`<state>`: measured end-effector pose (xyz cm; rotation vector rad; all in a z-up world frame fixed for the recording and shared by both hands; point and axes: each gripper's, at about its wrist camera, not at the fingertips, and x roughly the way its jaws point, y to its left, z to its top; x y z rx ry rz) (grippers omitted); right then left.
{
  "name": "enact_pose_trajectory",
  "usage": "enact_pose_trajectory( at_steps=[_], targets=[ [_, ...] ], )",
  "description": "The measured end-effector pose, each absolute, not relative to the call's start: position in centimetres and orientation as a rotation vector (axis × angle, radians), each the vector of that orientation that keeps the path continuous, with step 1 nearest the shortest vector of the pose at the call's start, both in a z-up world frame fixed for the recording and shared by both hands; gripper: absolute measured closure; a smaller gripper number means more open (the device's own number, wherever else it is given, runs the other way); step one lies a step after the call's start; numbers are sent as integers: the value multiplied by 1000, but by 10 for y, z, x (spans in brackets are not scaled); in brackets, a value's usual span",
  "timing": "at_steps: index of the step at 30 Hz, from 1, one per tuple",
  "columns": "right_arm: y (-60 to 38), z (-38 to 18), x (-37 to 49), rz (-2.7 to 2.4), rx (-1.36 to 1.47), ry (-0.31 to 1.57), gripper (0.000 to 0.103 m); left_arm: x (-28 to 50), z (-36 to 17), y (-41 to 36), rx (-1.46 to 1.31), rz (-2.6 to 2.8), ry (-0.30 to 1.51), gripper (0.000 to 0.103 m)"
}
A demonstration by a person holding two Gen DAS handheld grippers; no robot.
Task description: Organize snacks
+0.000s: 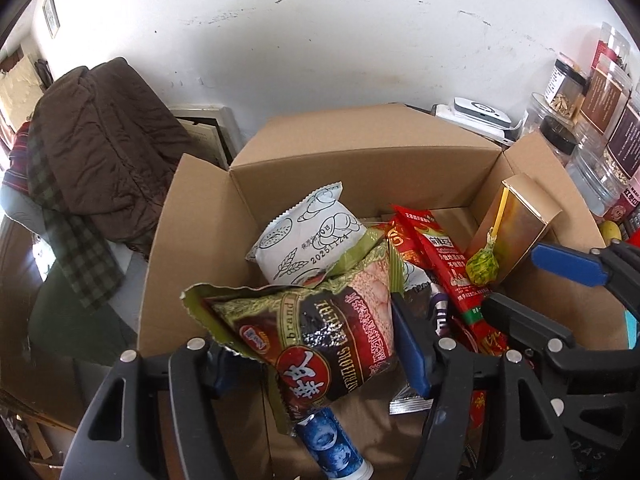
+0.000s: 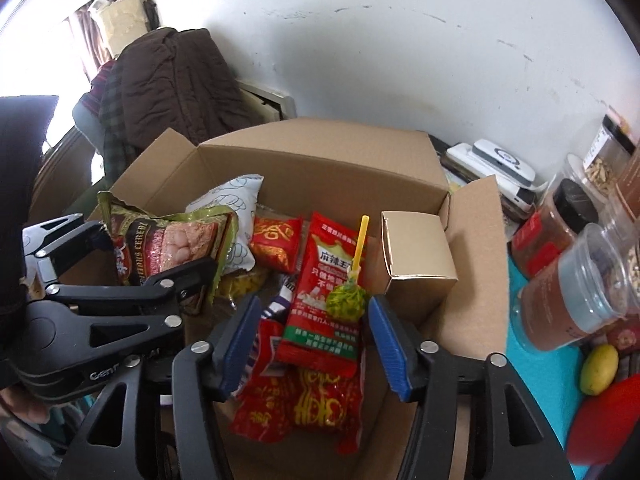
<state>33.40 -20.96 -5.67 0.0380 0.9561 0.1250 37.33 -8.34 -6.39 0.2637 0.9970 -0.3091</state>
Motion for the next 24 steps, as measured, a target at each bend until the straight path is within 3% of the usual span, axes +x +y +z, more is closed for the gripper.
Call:
enact_pose_trajectory(
  at_steps=[24],
  targets=[
    [-209, 12, 281, 90, 32, 790, 45, 321, 25, -60, 175, -311, 812, 38]
  ],
)
